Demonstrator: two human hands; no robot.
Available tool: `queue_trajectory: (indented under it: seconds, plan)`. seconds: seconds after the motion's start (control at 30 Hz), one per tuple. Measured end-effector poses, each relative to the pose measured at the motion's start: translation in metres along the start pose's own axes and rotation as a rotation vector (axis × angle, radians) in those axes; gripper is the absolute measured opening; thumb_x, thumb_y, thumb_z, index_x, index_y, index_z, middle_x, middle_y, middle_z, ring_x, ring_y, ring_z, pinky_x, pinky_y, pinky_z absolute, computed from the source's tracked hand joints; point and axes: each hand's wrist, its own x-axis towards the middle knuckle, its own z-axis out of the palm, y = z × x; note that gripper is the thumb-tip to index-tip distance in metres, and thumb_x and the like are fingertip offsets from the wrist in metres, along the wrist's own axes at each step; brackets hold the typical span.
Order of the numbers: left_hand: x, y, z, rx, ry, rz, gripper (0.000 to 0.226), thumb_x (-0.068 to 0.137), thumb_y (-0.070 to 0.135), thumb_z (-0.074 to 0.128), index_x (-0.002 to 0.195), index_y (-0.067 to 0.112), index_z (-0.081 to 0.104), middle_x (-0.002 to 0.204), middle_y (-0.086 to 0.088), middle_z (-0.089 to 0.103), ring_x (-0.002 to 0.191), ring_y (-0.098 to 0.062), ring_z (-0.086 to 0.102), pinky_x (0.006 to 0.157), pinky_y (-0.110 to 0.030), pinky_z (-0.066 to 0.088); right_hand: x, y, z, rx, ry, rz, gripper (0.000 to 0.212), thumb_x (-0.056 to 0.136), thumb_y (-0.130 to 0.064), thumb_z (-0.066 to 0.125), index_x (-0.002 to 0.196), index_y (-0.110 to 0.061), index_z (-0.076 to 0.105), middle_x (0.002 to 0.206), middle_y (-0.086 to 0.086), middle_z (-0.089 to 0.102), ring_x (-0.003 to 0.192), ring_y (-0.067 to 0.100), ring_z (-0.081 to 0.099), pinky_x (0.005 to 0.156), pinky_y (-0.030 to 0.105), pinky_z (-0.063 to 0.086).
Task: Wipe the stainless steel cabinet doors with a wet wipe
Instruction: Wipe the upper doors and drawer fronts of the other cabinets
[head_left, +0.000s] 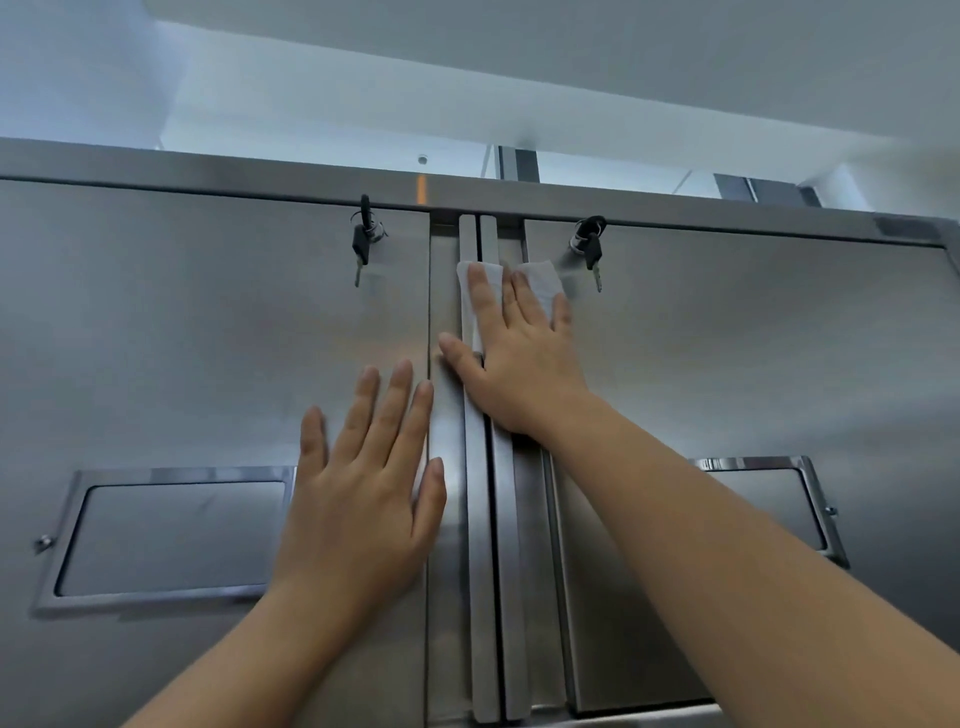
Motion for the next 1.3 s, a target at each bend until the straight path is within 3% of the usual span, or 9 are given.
queue_trajectory:
  seconds: [0.57,1.3]
  plan:
    - [-0.004,0.0,0.0,0.03,0.04,0.018,0.057,0.088,0.032,0.031,0.136,0.006,0.046,0.144,-0.012,0.039,0.131,-0.034,0.037,0.097,-0.059,0.031,0.05,0.003,-0.013,-0.051,0.001,0.062,0.067,0.096,-0.056,0.016,0.149,-0.025,-0.011,0.158,0.008,-0.004,0.144,0.016,-0.009,0.11,0.051,-0.011]
    - [-0.004,0.0,0.001,0.03,0.035,0.026,0.057,0.088,0.031,0.031,0.137,0.006,0.044,0.145,-0.012,0.038,0.132,-0.033,0.036,0.097,-0.06,0.033,0.005,0.003,0.001,-0.042,0.002,0.005,0.074,0.092,-0.061,0.019,0.148,-0.025,-0.014,0.158,0.006,-0.006,0.144,0.016,-0.01,0.11,0.046,-0.016]
